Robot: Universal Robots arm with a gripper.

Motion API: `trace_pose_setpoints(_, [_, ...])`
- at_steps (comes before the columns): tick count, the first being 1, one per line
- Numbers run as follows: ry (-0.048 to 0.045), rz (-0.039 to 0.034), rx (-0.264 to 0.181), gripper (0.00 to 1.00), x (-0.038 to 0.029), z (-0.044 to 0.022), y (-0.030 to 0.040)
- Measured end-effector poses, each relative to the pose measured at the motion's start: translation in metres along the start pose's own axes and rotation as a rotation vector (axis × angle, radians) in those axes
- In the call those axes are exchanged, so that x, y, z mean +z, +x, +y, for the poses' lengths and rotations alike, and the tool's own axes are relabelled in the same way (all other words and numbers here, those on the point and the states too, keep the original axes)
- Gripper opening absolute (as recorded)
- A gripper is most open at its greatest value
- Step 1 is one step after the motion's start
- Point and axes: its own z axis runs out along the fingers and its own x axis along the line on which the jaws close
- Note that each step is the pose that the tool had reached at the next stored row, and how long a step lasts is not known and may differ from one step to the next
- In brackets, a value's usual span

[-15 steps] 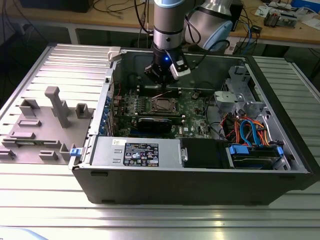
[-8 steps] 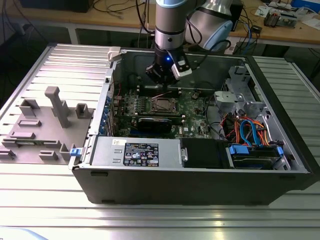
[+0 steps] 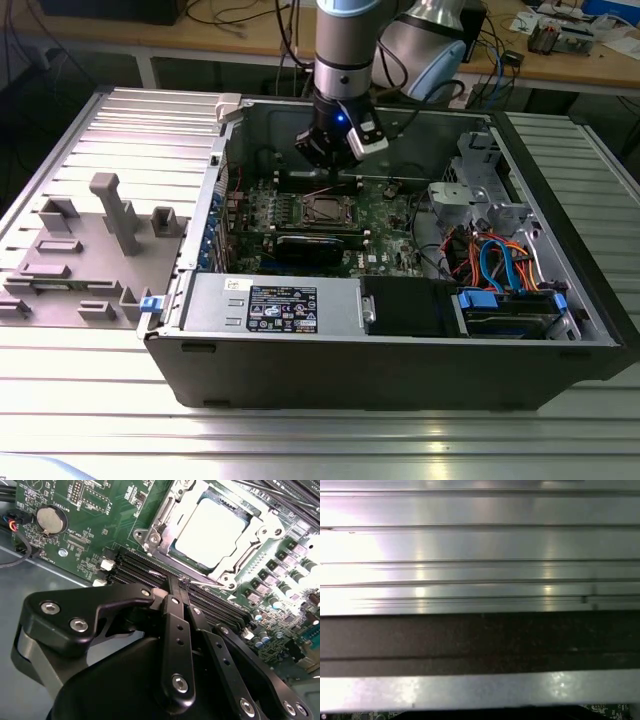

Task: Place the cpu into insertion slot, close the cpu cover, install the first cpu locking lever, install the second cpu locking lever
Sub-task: 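Install the first cpu locking lever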

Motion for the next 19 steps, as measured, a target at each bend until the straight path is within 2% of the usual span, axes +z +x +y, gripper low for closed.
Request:
trace_pose_setpoints(11, [-0.0003,0.0,0.0,0.11,0.0074,-0.0005,-0.0044])
trace_pose_setpoints(15, [-0.0092,0.0048,0.005,0.11,0.0093,-0.0012,-0.0056])
trace_pose_setpoints(19, [-0.0101,0.0074,0.009,0.11,0.011,-0.0015,-0.0063])
